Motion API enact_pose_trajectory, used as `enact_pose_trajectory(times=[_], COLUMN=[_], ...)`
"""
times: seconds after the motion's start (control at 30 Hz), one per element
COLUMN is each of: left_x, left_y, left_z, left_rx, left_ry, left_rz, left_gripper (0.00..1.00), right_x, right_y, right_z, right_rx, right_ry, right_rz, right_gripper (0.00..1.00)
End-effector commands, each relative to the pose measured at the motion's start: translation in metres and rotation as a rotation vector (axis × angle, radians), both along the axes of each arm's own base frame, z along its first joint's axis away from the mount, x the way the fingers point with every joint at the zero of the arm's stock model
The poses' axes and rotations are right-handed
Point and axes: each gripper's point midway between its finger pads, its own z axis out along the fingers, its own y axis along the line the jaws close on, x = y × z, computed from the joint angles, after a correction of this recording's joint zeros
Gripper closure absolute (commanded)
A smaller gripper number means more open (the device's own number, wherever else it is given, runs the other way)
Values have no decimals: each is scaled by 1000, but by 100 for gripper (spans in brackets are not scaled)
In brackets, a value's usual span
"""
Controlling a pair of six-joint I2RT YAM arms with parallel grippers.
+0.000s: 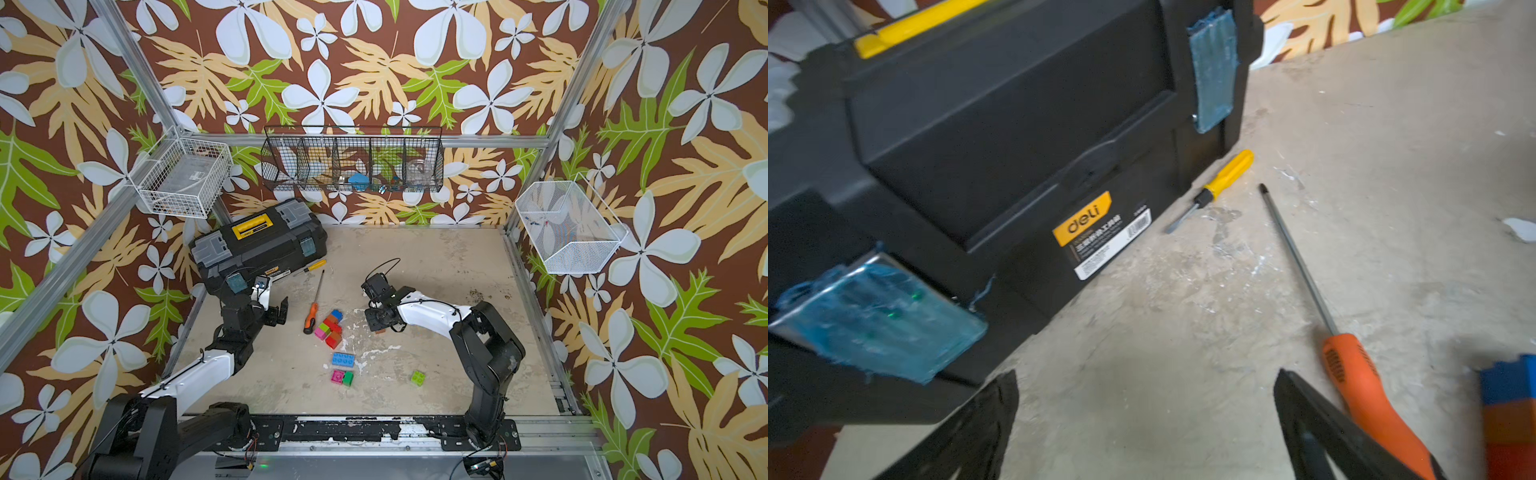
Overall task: Assemble the letter h with lego
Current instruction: Assemble the lego brick with the lego brick.
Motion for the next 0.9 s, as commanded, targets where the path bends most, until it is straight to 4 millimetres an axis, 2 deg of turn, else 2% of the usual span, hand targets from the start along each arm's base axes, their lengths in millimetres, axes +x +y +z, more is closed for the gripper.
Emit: enact_pose_trajectory(times=[0.0,0.23,0.43,0.87], left_x=[6,9,9,9], left_y=[9,-1,-1,-1], left_z=[18,13,13,13], left_rx=[-7,-36,-38,-41], left_ry=[-73,-45,-44,-44], left_rz=[51,4,9,9], left_gripper=[0,0,0,0], right_x=[-12,-16,-14,-26], right_y=[-1,0,-3,-9], right_z=[-4,7,18,-1], right_rx=[-3,18,18,-23], right_ry=[61,72,53,102], right_rz=[18,8,-3,41], right_gripper=[81,80,79,79])
